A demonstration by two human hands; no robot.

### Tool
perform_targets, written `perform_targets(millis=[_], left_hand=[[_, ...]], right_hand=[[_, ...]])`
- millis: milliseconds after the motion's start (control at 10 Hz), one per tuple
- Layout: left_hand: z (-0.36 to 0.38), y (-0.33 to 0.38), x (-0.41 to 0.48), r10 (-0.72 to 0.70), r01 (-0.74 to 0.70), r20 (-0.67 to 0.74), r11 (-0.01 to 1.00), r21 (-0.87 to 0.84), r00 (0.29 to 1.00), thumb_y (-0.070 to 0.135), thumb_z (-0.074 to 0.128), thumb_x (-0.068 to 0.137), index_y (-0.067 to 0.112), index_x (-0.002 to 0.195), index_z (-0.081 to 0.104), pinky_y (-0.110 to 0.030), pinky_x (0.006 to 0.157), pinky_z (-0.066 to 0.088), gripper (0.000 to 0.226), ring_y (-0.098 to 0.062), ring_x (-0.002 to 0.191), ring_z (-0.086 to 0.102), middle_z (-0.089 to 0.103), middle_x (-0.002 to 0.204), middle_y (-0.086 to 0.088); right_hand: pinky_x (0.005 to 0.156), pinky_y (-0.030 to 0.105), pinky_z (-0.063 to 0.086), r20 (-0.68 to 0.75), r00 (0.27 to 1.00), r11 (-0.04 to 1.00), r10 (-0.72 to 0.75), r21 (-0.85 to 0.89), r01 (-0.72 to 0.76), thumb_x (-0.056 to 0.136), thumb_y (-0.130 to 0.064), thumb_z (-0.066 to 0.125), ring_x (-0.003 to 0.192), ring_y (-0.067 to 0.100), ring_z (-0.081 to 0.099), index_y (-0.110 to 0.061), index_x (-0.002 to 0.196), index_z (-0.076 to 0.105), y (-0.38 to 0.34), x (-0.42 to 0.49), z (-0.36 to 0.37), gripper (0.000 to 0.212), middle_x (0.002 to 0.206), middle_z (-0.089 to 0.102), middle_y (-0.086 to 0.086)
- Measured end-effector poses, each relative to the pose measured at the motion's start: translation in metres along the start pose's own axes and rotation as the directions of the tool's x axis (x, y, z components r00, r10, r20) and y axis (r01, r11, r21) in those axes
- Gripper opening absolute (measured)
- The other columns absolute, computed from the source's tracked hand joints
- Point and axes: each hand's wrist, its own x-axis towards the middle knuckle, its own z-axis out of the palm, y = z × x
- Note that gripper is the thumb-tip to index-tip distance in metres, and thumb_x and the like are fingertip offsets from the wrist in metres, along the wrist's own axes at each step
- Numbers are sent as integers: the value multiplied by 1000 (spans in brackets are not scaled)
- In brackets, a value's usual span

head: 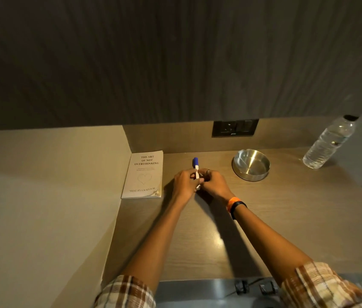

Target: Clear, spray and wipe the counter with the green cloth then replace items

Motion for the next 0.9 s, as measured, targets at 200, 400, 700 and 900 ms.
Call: perform_targets(millis=[200,400,700,900], left_hand=[[-15,-19,-5,97,-99,204,995,-3,974,1,70,87,17,128,64,-27,96,53,45,-14,117,60,63,132,-4],[-11,-25,-6,174,-201,154,963,182,973,7,73,86,20,139,55,-41,112,46,57,-19,133,50,54,144,-1],[-2,-31,-22,306,-287,28,852,439,952,28,66,93,17,149,42,-40,116,39,61,-22,141,41,45,152,-5],[22,-32,-81,472,-309,-83,689,655,878,69,34,92,19,158,11,-43,121,24,86,-25,151,23,22,165,-9]], right_hand=[[101,32,51,187,982,994,7,-110,14,83,-5,73,112,23,66,-10,133,60,2,8,-11,52,123,70,12],[93,25,52,177,984,986,-32,-156,60,86,-2,71,105,21,65,-5,132,60,6,14,-6,47,119,71,13],[106,28,49,5,991,987,-133,-89,133,94,-6,61,122,19,61,-10,136,59,7,-13,-4,42,125,69,0],[92,32,51,-139,972,830,-190,-552,83,99,-45,50,107,10,53,-26,119,65,52,-131,-26,31,117,61,-5]])
